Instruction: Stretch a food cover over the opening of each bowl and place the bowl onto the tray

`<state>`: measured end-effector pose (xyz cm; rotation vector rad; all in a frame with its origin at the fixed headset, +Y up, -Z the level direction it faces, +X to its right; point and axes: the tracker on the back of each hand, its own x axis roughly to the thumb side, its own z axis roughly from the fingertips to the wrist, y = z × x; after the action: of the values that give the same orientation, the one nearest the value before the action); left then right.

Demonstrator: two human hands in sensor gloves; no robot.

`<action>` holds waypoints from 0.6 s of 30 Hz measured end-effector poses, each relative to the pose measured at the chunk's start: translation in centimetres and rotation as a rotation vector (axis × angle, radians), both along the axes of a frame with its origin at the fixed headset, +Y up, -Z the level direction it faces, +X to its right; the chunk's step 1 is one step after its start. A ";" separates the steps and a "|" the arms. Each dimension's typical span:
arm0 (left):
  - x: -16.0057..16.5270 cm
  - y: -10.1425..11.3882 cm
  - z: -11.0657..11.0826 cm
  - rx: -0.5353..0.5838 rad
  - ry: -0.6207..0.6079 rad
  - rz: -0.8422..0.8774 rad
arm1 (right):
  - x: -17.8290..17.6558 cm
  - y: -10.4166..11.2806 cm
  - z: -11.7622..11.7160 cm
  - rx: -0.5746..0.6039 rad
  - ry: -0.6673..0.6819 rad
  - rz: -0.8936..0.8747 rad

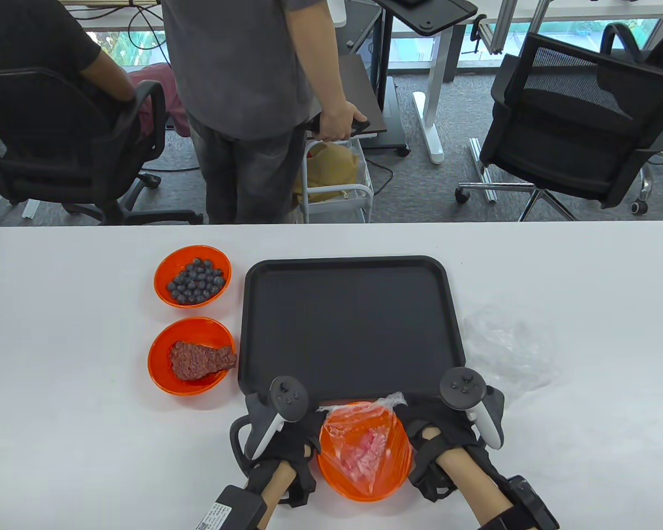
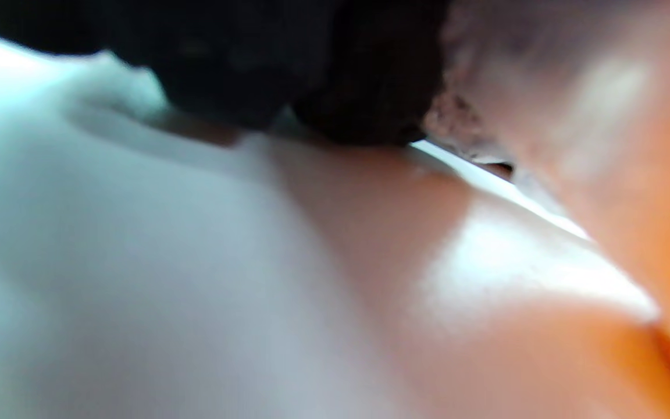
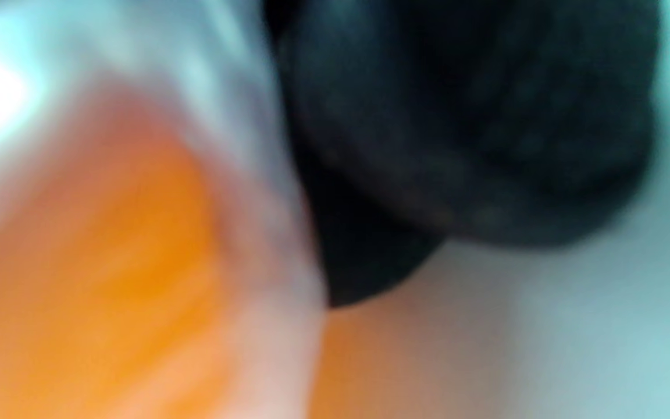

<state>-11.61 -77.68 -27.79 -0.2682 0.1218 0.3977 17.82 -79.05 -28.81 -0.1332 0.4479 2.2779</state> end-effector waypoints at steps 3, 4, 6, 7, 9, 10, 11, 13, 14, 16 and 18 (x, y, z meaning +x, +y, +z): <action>0.2 0.0 0.0 -0.002 0.002 -0.005 | 0.3 0.0 0.0 -0.016 -0.021 0.013; 0.2 0.0 0.0 -0.001 0.004 -0.007 | 0.4 0.0 0.1 -0.021 -0.025 0.018; 0.3 0.0 0.1 -0.001 0.014 -0.007 | 0.4 0.0 0.1 -0.025 -0.034 0.028; 0.3 -0.1 0.1 -0.002 0.016 -0.006 | 0.5 0.1 0.1 -0.028 -0.038 0.035; 0.3 -0.1 0.1 -0.011 0.024 -0.004 | 0.5 0.1 0.1 -0.034 -0.046 0.044; 0.3 -0.1 0.1 -0.016 0.030 -0.003 | 0.5 0.1 0.1 -0.035 -0.047 0.045; 0.3 -0.1 0.2 -0.016 0.037 -0.004 | 0.5 0.1 0.2 -0.040 -0.052 0.048; 0.3 -0.1 0.2 -0.031 0.047 -0.006 | 0.6 0.0 0.3 -0.051 -0.056 0.050; 0.3 -0.1 0.3 -0.033 0.048 -0.004 | 0.7 0.0 0.3 -0.053 -0.055 0.045; 0.3 -0.1 0.4 -0.035 0.047 -0.006 | 0.9 -0.1 0.5 -0.063 -0.065 0.043; 0.3 -0.2 0.6 -0.030 0.038 0.001 | 1.1 -0.1 0.7 -0.064 -0.074 0.042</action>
<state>-11.26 -77.85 -27.19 -0.2901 0.1644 0.4024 18.92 -79.12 -28.14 -0.2612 0.4838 2.2918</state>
